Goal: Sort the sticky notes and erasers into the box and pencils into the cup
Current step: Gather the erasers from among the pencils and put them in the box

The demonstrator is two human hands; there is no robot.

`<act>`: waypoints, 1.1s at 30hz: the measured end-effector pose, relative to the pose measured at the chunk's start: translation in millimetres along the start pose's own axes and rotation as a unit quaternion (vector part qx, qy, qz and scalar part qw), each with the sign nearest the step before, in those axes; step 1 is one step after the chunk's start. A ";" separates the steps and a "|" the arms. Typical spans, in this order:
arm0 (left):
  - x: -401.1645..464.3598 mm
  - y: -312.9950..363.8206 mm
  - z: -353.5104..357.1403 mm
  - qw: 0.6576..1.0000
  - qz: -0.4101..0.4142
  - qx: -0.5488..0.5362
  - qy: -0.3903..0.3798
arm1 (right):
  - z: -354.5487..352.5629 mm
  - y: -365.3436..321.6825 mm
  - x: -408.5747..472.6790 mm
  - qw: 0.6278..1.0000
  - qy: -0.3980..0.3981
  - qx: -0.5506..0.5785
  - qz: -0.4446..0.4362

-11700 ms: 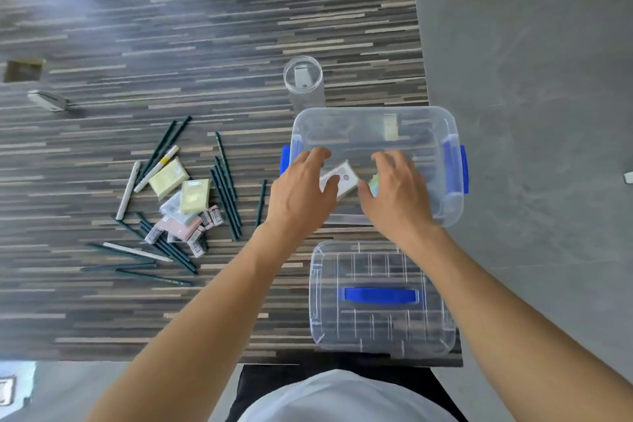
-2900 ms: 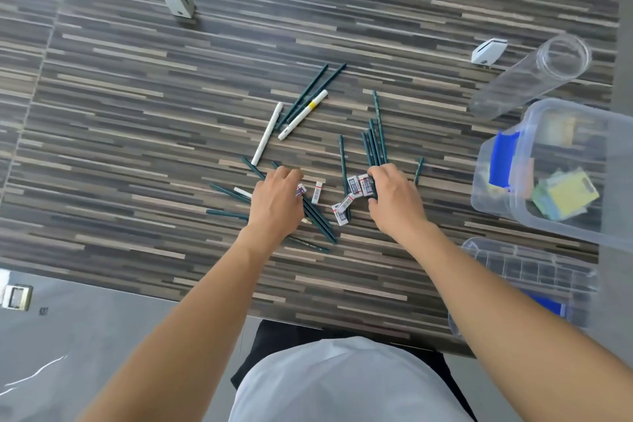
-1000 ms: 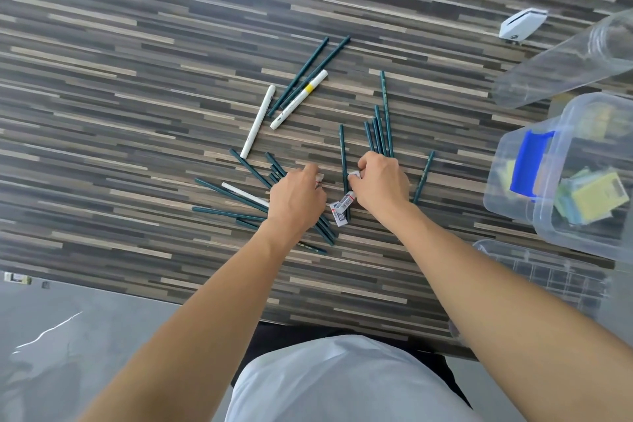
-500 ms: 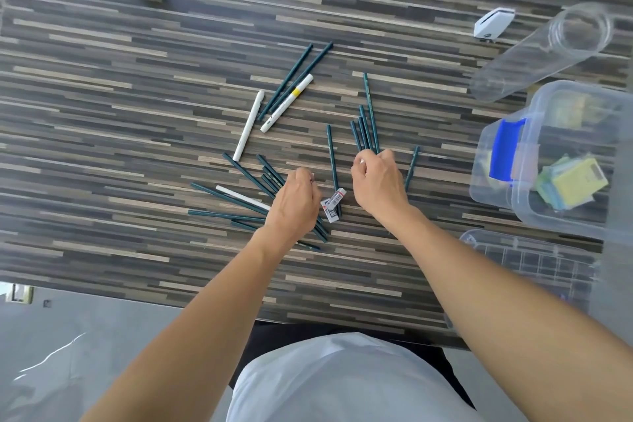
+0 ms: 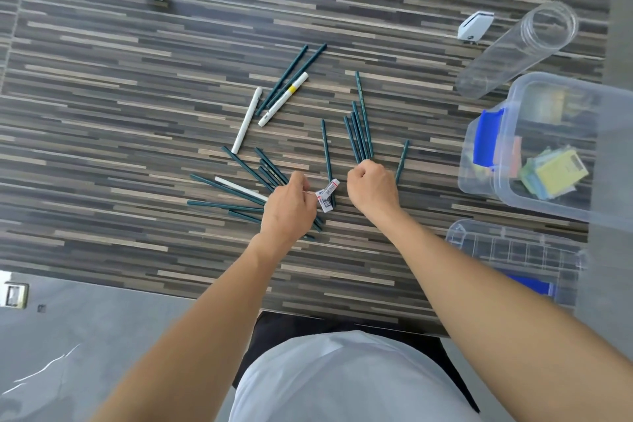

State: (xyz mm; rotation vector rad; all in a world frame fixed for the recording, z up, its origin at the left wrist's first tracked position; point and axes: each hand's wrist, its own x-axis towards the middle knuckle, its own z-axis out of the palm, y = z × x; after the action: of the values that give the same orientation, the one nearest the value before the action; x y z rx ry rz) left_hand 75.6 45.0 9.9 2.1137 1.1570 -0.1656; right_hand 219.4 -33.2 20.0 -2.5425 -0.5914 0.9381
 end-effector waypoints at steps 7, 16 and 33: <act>-6.3 -0.2 10.9 0.996 0.015 0.075 -0.045 | 13.7 -2.1 1.9 0.997 -0.036 -0.016 0.060; 3.5 3.2 20.6 0.992 0.035 0.102 -0.072 | 28.1 -9.7 16.4 0.989 -0.077 -0.002 0.123; 5.6 3.8 14.0 0.996 0.043 0.053 -0.056 | 13.8 -5.6 21.2 0.991 -0.089 0.008 0.103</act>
State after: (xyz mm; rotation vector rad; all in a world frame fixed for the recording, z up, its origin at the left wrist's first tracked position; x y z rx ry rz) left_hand 84.8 38.5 -0.9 2.2122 1.0099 -0.3083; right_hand 223.4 -15.2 1.7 -2.5580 -0.3715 1.2446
